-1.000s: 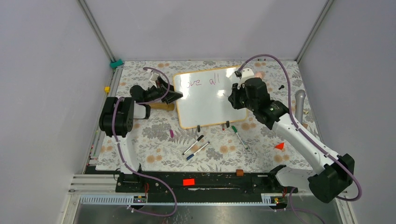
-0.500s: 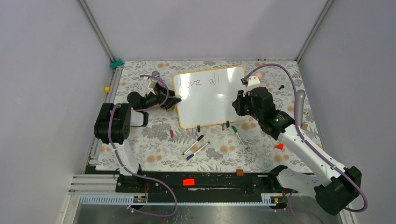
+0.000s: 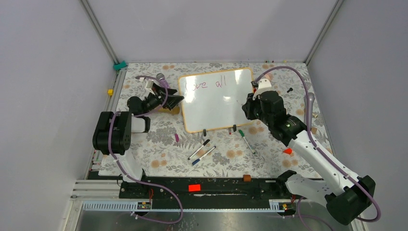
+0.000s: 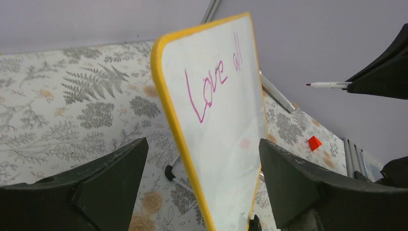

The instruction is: Write a sentence on the whiteboard

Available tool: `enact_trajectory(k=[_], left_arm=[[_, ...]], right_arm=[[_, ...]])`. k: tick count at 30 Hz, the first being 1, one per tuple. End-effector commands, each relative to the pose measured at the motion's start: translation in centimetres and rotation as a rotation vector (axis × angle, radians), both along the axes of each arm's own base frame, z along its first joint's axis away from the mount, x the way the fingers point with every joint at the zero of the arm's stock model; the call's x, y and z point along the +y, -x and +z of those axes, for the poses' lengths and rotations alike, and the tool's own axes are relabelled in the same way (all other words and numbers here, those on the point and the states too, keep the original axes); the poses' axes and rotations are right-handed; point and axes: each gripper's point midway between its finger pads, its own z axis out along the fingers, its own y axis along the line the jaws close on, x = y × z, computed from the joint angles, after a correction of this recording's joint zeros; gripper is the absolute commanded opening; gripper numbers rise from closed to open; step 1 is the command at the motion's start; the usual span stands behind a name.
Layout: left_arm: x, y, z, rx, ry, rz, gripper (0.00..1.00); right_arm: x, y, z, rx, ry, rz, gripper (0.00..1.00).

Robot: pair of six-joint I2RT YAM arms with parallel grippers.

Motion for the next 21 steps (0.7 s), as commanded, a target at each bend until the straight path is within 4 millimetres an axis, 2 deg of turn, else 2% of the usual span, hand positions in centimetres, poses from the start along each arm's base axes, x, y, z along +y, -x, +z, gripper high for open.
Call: enact_trajectory(k=[1, 4, 6, 10, 14, 17, 21], left_arm=[[1.5, 0.5, 4.7, -0.087, 0.055, 0.059, 0.89], [2.6, 0.8, 6.0, -0.086, 0.081, 0.082, 0.95], [4.1, 0.7, 6.4, -0.054, 0.117, 0.119, 0.96], [6.8, 0.7, 6.1, -0.018, 0.153, 0.216, 0.97], [8.5, 0.8, 5.1, -0.024, 0.155, 0.336, 0.74], [9.0, 1.0, 4.5, -0.031, 0.144, 0.377, 0.66], [9.6, 1.4, 4.4, -0.08, 0.1, 0.436, 0.61]], right_arm=[[-0.1, -1.0, 3.2, -0.06, -0.021, -0.046, 0.0], [-0.1, -1.4, 3.9, -0.062, -0.025, -0.058, 0.0], [0.2, -1.6, 4.4, -0.06, -0.037, -0.063, 0.0], [1.0, -2.0, 5.4, -0.054, -0.082, -0.061, 0.0], [1.2, -2.4, 5.8, -0.06, -0.1, -0.073, 0.0], [1.4, -2.7, 6.1, -0.066, -0.108, -0.074, 0.0], [2.3, -3.2, 6.3, -0.075, -0.113, -0.037, 0.0]])
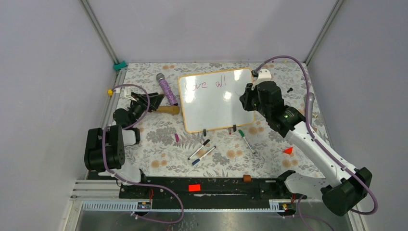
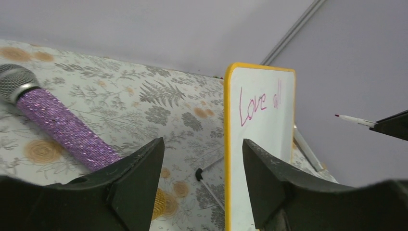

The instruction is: Write a sentence on the whiteboard

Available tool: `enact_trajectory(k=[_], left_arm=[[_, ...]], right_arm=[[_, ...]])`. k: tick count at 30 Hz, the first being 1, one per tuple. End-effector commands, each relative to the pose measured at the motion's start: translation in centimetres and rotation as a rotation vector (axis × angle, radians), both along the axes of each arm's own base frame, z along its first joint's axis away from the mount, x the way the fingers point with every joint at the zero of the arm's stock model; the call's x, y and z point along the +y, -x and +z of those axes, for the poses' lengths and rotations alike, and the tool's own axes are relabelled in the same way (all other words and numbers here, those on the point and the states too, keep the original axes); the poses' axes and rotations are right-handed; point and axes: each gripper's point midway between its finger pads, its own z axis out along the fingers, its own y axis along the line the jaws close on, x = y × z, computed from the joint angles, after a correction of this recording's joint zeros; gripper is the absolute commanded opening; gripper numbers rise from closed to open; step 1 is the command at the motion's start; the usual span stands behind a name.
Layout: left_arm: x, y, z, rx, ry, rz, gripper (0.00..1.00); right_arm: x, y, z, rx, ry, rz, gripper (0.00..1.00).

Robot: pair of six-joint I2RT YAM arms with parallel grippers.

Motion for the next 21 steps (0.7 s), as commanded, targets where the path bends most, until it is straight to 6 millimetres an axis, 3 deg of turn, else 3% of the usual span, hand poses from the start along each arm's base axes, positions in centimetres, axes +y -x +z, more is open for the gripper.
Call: enact_trajectory(k=[1, 4, 12, 18, 21], left_arm=[[1.6, 0.3, 2.2, -0.143, -0.08, 0.126, 0.6], [2.2, 0.8, 1.8, -0.152, -0.146, 0.181, 0.59], [4.9, 2.9, -1.6, 0.035, -0.34, 0.349, 0.6], [5.2, 4.6, -1.0, 0.09, -0.488, 0.399, 0.75], [6.1, 5.2, -2.4, 0.107, -0.55, 0.486, 0.77]], right_arm=[[1.5, -1.0, 2.7, -0.061, -0.046, 0.036, 0.0], [2.0, -0.8, 3.0, -0.072, -0.047, 0.074, 0.0], [2.3, 0.5, 3.3, -0.13, -0.121, 0.116, 0.0], [1.6, 1.2, 2.9, -0.13, -0.099, 0.111, 0.0], [1.1, 1.5, 3.4, -0.155, -0.094, 0.103, 0.0]])
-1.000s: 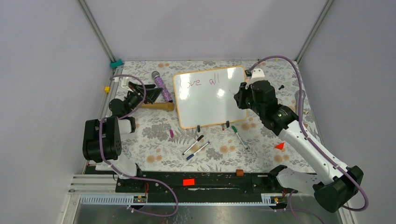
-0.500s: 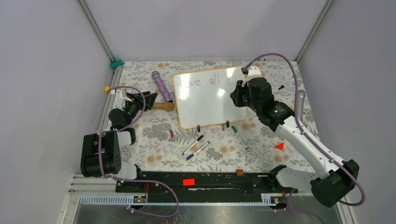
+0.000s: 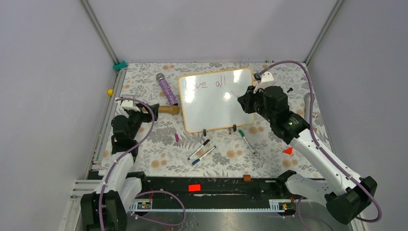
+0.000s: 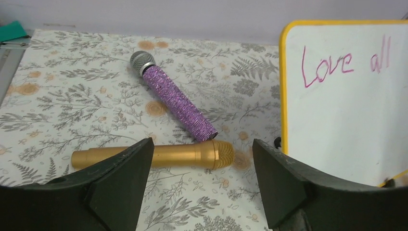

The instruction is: Write a sentence on the whiteboard

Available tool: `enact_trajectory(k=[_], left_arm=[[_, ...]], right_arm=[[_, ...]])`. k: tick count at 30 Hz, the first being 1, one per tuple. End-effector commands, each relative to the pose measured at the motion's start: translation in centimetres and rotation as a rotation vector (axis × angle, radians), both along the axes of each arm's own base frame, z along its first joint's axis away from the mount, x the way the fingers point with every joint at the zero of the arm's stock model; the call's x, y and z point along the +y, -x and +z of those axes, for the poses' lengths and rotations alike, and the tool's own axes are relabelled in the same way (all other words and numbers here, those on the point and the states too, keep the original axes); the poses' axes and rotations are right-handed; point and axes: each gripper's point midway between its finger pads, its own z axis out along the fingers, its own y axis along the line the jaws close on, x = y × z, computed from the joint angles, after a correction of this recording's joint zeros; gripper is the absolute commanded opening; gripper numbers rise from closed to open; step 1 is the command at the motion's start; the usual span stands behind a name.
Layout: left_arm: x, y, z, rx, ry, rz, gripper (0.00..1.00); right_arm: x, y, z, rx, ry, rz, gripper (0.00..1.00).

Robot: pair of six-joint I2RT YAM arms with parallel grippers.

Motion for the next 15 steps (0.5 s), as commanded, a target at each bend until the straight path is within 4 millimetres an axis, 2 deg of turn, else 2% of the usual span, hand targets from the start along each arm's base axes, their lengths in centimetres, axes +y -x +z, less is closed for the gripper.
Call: enact_trajectory(k=[1, 3, 4, 5, 8, 10, 12, 15], left_arm=[[2.8, 0.6, -3.0, 0.078, -0.134, 0.177, 0.77], [3.6, 1.0, -4.2, 0.066, -0.145, 0.227, 0.77], [3.9, 1.2, -4.7, 0.052, -0.149, 0.246, 0.91], [3.9, 1.2, -4.6, 0.02, -0.158, 0.25, 0.98], [3.7, 0.9, -6.0, 0.021, -0.218, 0.219, 0.98], [3.6, 0.2, -6.9, 0.088, -0.23, 0.202, 0.95], [3.4, -0.3, -7.2, 0.112, -0.233, 0.183, 0.95], [2.8, -0.5, -6.1, 0.032, -0.194, 0.164, 0.99]], right_arm=[[-0.4, 0.5, 2.2, -0.088, -0.022, 0.001, 0.0], [-0.5, 0.6, 2.2, -0.095, -0.024, 0.001, 0.0], [-0.4, 0.7, 2.2, -0.097, -0.029, 0.006, 0.0], [-0.3, 0.7, 2.3, -0.098, -0.034, 0.01, 0.0], [0.0, 0.8, 2.0, -0.093, -0.043, 0.024, 0.0], [0.2, 0.8, 1.7, -0.091, -0.05, 0.028, 0.0], [0.2, 0.7, 1.3, -0.084, -0.048, 0.029, 0.0], [0.4, 0.7, 1.0, -0.078, -0.046, 0.036, 0.0]])
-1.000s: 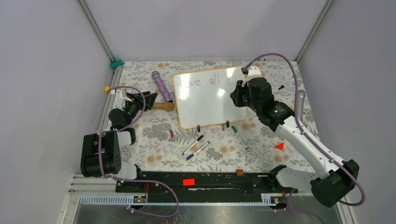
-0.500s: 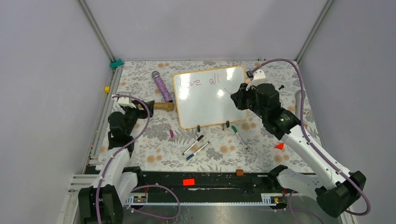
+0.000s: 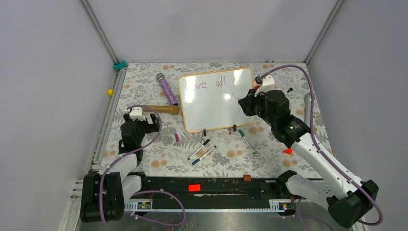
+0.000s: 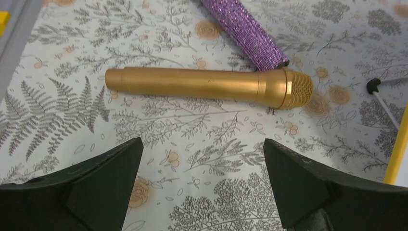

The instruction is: Write a sentence on the whiteboard

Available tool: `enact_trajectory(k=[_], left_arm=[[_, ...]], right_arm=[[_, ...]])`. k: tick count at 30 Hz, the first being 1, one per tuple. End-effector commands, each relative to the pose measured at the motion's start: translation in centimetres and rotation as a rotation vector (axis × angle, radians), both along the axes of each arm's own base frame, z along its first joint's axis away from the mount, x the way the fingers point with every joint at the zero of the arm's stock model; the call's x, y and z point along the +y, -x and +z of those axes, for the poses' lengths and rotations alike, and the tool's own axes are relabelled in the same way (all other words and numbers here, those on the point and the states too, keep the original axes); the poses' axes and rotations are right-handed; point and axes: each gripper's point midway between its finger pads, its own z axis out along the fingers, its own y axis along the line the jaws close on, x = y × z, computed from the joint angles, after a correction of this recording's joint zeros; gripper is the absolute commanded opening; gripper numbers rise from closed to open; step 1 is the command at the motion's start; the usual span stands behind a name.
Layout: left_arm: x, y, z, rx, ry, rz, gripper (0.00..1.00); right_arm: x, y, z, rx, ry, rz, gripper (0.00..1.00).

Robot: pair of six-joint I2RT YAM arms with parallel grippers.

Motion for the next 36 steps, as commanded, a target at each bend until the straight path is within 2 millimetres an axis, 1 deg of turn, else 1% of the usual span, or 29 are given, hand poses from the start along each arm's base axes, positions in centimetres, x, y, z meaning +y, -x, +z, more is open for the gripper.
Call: enact_trajectory(k=[1, 3, 6, 8, 11, 15, 16, 18, 20, 21, 25, 29, 36], left_arm=[[-0.3, -2.0, 5.4, -0.229, -0.007, -0.019, 0.99], [-0.2, -2.6, 5.5, -0.235, 0.013, -0.014, 0.99], [-0.3, -3.8, 5.4, -0.208, 0.054, -0.023, 0.99], [-0.1, -4.2, 5.1, -0.176, 0.062, -0.015, 0.99], [0.3, -4.2, 5.0, -0.177, 0.061, 0.011, 0.99], [1.1, -4.2, 5.3, -0.194, 0.057, 0.054, 0.99], [1.1, -4.1, 5.0, -0.199, 0.044, 0.049, 0.99], [1.2, -3.9, 4.6, -0.26, 0.049, 0.048, 0.99], [1.7, -3.7, 4.3, -0.291, 0.065, 0.074, 0.99], [1.7, -3.7, 4.5, -0.311, 0.07, 0.073, 0.99], [1.5, -3.8, 4.4, -0.299, 0.064, 0.063, 0.99], [1.5, -4.2, 4.1, -0.274, 0.054, 0.062, 0.99], [1.2, -4.9, 3.8, -0.236, 0.028, 0.069, 0.99]], right_arm=[[0.8, -0.2, 1.4, -0.051, -0.036, 0.025, 0.0], [0.9, -0.1, 1.4, -0.053, -0.042, 0.031, 0.0], [1.1, 0.0, 1.3, -0.054, -0.047, 0.039, 0.0], [1.3, 0.0, 1.2, -0.052, -0.045, 0.045, 0.0], [1.8, 0.0, 0.8, -0.043, -0.025, 0.056, 0.0], [3.0, 0.0, 0.5, -0.029, 0.003, 0.083, 0.0], [3.3, 0.0, 0.4, -0.024, 0.005, 0.09, 0.0], [4.0, 0.1, 0.6, -0.024, 0.005, 0.105, 0.0], [4.5, 0.3, 0.5, -0.022, 0.007, 0.121, 0.0], [4.9, 0.5, 0.5, -0.021, 0.009, 0.133, 0.0], [5.9, 1.4, 0.2, -0.023, 0.017, 0.17, 0.0], [6.4, 1.8, -0.5, -0.009, 0.022, 0.183, 0.0], [6.6, 2.1, -1.5, 0.025, 0.026, 0.191, 0.0]])
